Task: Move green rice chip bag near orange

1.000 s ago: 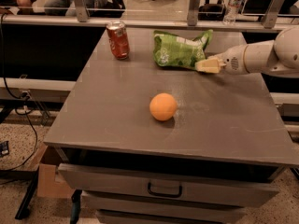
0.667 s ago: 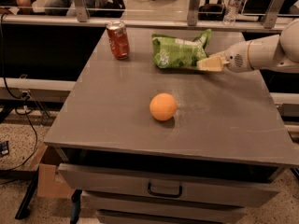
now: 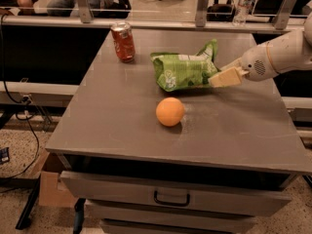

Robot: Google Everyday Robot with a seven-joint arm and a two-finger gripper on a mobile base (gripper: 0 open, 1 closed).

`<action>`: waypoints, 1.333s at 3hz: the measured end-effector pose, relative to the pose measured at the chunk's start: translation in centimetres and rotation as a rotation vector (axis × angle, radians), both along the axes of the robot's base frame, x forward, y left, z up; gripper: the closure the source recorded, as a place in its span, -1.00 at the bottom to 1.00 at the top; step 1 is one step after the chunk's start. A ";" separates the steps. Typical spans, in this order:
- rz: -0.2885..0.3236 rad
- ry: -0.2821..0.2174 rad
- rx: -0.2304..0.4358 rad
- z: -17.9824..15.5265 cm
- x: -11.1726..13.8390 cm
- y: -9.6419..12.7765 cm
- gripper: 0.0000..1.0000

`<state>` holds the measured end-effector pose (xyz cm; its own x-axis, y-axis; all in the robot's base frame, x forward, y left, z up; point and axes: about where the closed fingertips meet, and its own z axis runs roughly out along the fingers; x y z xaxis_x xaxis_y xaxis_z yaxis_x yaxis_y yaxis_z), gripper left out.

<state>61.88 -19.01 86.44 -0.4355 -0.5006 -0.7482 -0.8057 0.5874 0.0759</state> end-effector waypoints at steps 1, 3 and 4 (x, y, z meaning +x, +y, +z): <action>0.039 0.041 -0.030 -0.4 -2.3 0.3 1.00; 0.055 0.088 -0.051 -1.0 -3.6 0.4 0.10; 0.046 0.096 -0.054 -1.1 -3.8 0.4 -0.52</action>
Offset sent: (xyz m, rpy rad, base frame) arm -0.0426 -0.0020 -0.0108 -0.0596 0.1057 0.0539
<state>58.12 -18.63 85.37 -0.4795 -0.5597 -0.6759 -0.8223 0.5556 0.1233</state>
